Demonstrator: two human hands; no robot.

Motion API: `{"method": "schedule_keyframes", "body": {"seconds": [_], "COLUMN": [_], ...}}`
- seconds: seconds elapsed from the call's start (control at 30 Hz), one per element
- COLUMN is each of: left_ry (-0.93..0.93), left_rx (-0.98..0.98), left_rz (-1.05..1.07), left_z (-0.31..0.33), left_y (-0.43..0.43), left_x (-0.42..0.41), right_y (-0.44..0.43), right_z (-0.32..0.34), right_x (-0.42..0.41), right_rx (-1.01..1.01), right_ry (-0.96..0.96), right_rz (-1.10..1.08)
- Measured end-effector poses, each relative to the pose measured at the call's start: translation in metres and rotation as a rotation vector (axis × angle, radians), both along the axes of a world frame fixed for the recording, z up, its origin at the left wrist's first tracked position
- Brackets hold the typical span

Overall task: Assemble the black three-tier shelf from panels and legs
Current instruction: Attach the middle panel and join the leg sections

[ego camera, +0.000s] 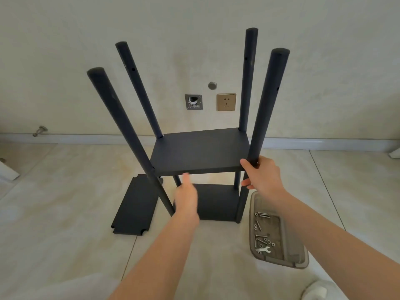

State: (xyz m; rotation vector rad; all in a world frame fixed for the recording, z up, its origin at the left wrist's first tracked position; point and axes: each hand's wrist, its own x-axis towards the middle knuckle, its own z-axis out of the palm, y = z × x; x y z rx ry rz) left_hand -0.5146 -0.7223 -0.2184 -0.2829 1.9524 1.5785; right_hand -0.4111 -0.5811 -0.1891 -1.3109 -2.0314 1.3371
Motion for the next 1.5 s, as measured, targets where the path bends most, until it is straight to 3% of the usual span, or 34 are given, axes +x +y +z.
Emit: {"method": "schedule_keyframes", "body": {"seconds": [0.07,0.13,0.33,0.4,0.6,0.73,1.5], "left_ry": [-0.067,-0.066,-0.054,-0.069,-0.097,-0.114,-0.081], "left_rx": [0.138,0.259,0.429,0.437,0.480,0.449,0.397], "left_rz": [-0.241,-0.333,-0.280,-0.270,-0.264,-0.264,-0.268], "left_z": [0.002,0.003,0.003,0.003,0.001,-0.001,-0.004], "left_y": [0.018,0.033,0.034,0.033,0.034,0.035,0.026], "left_x": [0.026,0.043,0.055,0.056,0.057,0.053,0.050], "right_y": [-0.011,-0.021,-0.009,0.001,0.006,0.004,0.000], "right_z": [0.005,0.012,0.053,0.062,0.062,0.059,0.058], "right_x": [0.004,0.009,0.029,0.034,0.032,0.030,0.037], "right_rx": [-0.003,0.003,-0.135,-0.095,0.059,0.134,0.118], "right_ry": [-0.036,-0.087,-0.348,-0.339,-0.113,-0.102,-0.042], "right_rz": [0.020,0.079,0.500,0.560,0.555,0.599,0.600]}}
